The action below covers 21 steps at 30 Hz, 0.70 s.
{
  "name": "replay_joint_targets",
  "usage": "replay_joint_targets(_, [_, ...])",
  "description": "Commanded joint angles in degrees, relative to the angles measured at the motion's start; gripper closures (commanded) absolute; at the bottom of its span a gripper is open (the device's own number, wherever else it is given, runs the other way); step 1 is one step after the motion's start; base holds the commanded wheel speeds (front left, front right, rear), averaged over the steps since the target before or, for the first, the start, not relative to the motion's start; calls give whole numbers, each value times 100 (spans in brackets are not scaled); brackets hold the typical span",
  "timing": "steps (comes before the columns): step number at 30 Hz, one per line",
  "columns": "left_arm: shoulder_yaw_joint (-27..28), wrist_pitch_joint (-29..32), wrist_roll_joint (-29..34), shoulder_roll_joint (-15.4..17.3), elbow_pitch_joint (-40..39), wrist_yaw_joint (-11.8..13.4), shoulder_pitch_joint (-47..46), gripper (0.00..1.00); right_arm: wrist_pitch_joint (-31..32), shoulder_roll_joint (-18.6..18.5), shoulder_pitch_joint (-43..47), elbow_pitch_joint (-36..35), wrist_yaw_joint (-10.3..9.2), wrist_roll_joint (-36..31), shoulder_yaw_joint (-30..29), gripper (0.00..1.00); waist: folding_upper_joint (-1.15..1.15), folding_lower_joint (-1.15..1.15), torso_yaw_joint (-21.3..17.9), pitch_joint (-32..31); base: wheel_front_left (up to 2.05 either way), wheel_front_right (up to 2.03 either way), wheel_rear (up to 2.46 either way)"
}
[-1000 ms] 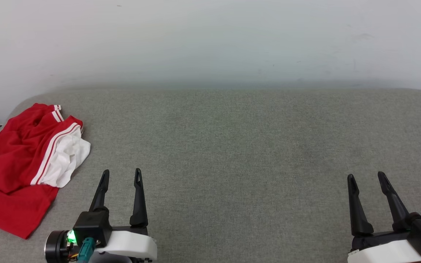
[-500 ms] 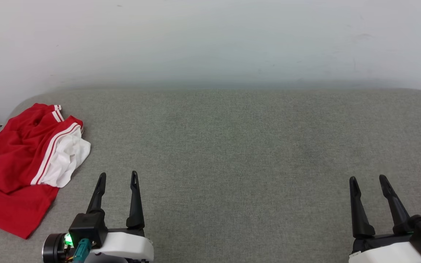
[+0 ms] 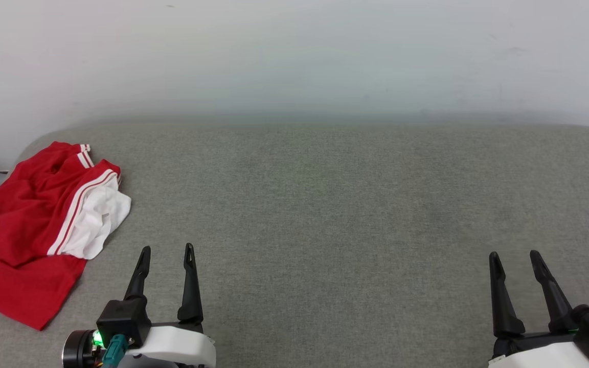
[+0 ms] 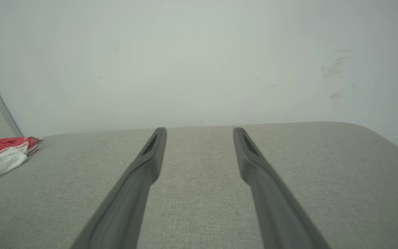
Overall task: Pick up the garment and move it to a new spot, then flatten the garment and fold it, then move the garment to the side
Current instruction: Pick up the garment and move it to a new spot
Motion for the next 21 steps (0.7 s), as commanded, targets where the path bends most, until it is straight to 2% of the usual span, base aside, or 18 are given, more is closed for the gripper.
replay_joint_targets(1, [6, -16, -39, -6, 19, -15, 15, 0, -20, 9, 46, 9, -2, -10, 21, 0, 0, 0, 52, 2, 0, 0, 0])
replay_joint_targets(15, [102, -16, -104, -6, 118, 10, 4, 0, -18, 9, 81, -29, -2, -159, 135, 0, 0, 0, 732, 53, 0, 0, 0])
replay_joint_targets(21, [146, -16, -161, -7, 174, 16, -3, 0, -18, 9, 60, -62, -2, -242, 169, 0, 0, 0, 1166, 95, 0, 0, 0])
